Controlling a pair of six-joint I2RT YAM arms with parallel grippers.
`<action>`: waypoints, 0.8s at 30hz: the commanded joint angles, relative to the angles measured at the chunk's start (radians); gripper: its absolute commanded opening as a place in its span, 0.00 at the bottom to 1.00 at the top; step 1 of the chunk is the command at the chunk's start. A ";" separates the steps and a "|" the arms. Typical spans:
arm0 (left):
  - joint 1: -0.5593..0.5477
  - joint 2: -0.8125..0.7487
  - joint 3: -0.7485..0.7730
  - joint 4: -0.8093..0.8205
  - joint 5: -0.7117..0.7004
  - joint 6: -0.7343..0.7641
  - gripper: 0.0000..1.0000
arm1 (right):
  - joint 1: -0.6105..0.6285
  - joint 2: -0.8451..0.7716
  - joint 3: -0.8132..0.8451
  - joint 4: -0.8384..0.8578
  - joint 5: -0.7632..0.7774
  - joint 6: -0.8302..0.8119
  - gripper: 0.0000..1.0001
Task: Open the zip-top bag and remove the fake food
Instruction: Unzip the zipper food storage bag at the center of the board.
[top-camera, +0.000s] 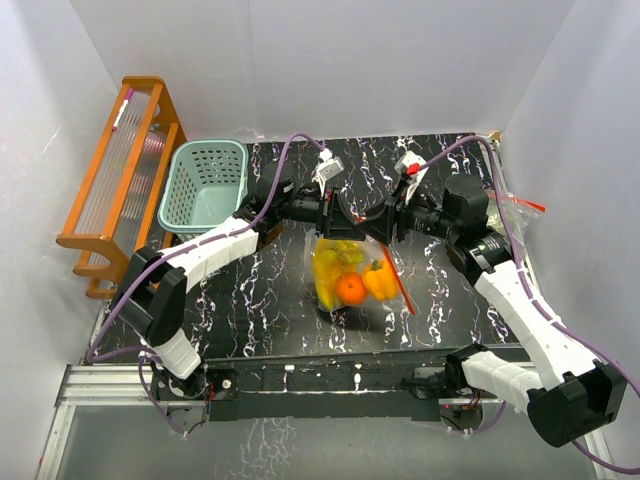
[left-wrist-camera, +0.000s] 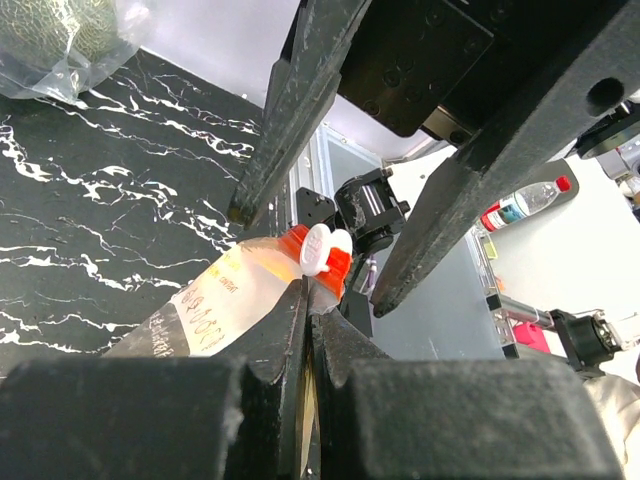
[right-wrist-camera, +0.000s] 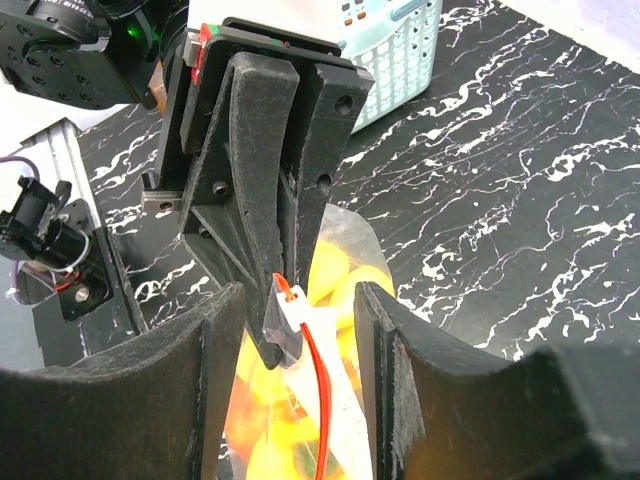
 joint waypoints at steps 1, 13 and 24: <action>-0.001 -0.072 0.004 0.057 0.037 -0.013 0.00 | -0.002 -0.005 0.034 0.040 -0.050 -0.008 0.47; -0.001 -0.072 0.005 0.080 0.029 -0.025 0.00 | -0.001 -0.034 0.009 0.040 -0.005 -0.010 0.08; 0.062 -0.090 0.030 0.232 -0.027 -0.145 0.00 | -0.002 -0.062 -0.052 0.018 0.051 0.012 0.08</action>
